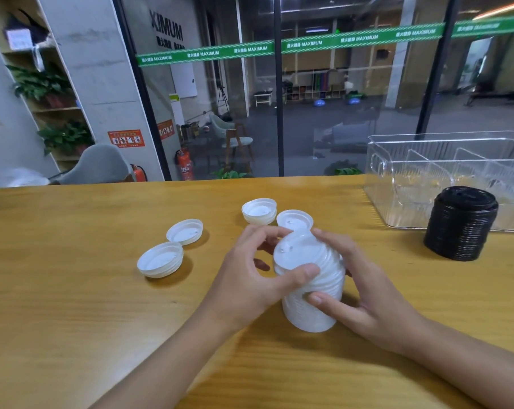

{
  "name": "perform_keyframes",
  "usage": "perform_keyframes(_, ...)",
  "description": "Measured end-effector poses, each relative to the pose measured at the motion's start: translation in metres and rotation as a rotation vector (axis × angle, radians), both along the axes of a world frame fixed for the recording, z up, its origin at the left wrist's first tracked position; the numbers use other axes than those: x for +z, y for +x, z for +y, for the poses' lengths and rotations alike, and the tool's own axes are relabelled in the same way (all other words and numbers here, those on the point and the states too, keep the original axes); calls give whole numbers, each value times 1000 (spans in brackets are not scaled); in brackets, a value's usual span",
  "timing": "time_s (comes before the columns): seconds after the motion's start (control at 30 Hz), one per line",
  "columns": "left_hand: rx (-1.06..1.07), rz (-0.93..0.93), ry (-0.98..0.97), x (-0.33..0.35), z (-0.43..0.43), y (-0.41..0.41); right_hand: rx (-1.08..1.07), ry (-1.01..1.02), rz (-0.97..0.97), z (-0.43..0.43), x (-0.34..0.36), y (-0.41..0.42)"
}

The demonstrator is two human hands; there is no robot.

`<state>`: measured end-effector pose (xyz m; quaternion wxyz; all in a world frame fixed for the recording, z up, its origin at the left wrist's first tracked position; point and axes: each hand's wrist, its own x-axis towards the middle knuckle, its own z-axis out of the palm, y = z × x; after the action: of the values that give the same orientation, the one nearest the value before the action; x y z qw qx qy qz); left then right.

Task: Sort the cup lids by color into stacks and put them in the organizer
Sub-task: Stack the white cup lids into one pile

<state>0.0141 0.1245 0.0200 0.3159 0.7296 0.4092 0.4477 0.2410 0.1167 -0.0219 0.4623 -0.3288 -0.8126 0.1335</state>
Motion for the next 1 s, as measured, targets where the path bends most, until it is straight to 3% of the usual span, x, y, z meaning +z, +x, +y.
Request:
perform_keyframes(0.1, -9, -17, -13, -2, -3, 6, 13, -14, 8, 1, 1, -1)
perform_keyframes(0.3, -239, -83, -74, 1, 5, -9, 14, -27, 17, 1, 1, -1)
perform_keyframes(0.67, -187, -109, 11, -3, 8, -4, -11, -71, 11, -2, -1, -1)
perform_keyframes(1.0, -173, -102, -30, -1, 6, -1, -13, -52, 23, -3, 2, -1)
